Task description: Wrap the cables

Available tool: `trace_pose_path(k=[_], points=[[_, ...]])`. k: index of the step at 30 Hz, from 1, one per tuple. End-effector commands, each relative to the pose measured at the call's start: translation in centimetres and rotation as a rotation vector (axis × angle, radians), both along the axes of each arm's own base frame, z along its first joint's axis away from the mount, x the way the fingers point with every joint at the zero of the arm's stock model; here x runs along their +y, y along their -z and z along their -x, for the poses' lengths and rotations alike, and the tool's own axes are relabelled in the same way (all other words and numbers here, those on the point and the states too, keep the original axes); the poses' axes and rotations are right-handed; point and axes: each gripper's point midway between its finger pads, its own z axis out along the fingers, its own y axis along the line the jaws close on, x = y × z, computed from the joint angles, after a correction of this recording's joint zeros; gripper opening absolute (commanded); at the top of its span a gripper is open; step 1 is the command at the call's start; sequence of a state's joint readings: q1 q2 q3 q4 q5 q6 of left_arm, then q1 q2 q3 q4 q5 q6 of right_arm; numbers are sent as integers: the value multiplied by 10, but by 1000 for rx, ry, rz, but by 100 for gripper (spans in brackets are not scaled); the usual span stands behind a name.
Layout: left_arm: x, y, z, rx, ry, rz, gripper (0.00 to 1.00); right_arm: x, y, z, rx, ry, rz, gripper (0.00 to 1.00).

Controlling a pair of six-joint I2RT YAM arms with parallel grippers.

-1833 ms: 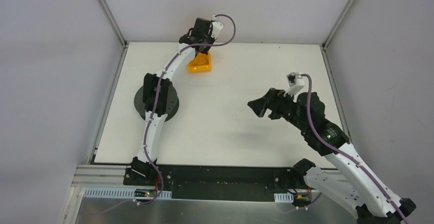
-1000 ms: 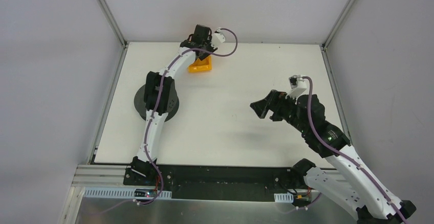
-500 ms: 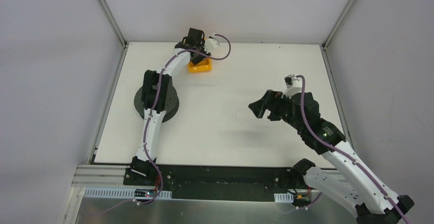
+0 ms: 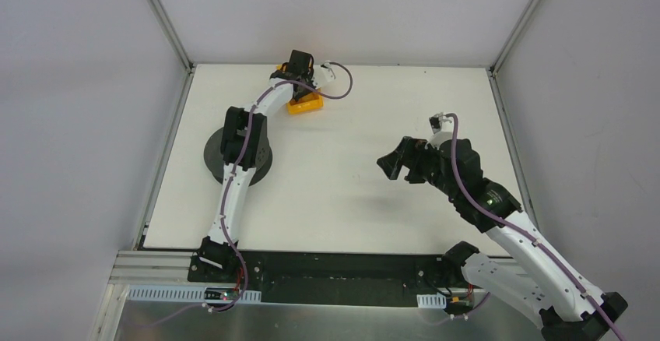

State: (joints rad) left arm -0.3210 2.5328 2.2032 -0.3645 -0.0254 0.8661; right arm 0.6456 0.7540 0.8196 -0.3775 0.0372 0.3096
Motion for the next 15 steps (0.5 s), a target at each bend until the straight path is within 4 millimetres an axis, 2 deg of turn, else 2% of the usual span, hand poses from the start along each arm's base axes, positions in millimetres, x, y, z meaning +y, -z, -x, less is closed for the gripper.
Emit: trace_pose_path(k=[1,5,9,15], points=[[-10,-13,-4,-28,37,-12,0,2,-13,-4,-41,5,-29,92],[-11,-40,-11,-105,19,-37,0,0,-18,-2,-48,13,-50,92],[-14,-77,-16,-203,-10,-31,0,-4,-22,1,-55,27,-66,91],[-24,-128,-8,-299,-51,48,0,-8,-25,2,-60,51,-85,91]])
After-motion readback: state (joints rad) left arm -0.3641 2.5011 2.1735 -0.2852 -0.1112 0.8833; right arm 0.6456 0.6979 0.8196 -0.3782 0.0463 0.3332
